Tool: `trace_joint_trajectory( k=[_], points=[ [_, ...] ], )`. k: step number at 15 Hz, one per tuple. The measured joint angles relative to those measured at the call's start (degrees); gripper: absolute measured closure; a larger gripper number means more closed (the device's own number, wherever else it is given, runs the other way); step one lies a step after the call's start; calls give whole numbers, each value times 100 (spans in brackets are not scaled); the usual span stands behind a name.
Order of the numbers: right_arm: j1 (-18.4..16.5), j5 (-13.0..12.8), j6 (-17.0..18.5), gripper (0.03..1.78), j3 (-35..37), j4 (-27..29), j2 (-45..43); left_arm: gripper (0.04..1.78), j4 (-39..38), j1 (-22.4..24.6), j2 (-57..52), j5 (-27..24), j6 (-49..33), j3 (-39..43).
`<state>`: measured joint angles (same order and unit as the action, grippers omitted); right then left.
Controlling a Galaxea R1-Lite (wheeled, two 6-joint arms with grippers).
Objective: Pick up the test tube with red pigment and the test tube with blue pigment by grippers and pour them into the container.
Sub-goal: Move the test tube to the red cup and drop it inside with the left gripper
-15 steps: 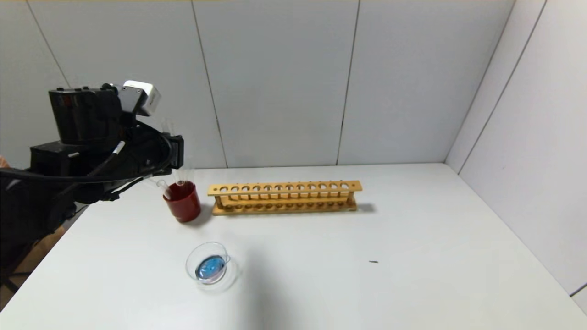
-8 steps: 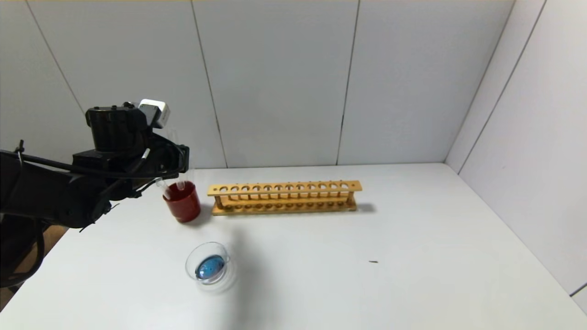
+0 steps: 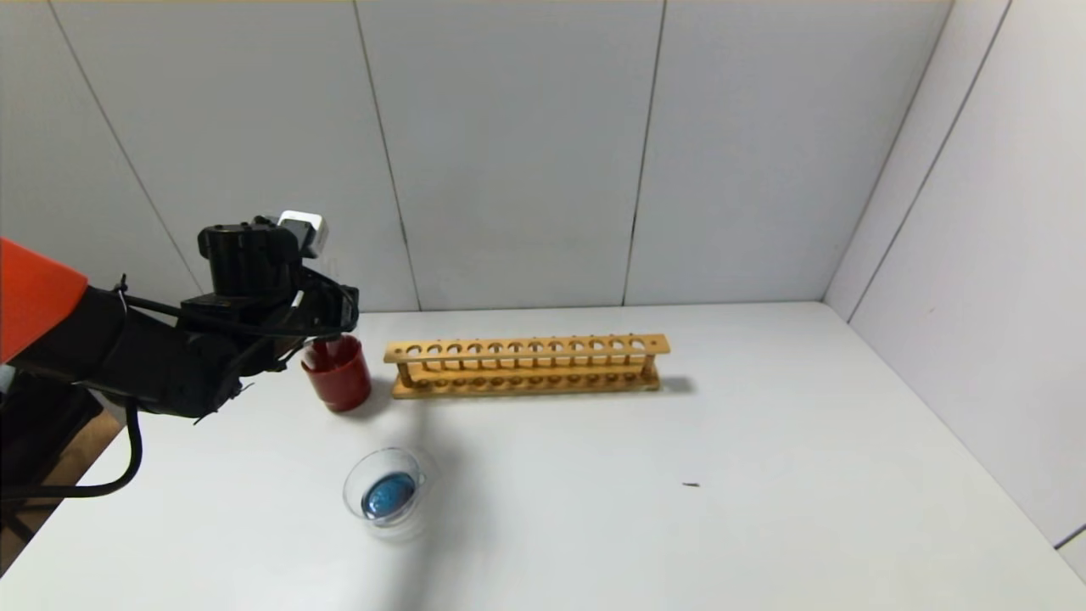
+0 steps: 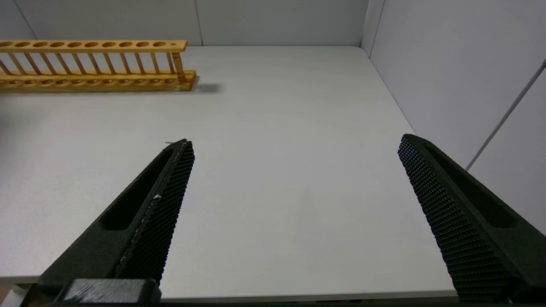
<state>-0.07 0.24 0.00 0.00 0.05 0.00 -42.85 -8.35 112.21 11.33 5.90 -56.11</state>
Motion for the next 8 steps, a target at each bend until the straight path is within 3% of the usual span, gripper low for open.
trace_joint_trajectory(
  k=[8],
  points=[
    [2,0,0,6,0,0,0,151,0,9,127,2,-10,-4]
  ],
)
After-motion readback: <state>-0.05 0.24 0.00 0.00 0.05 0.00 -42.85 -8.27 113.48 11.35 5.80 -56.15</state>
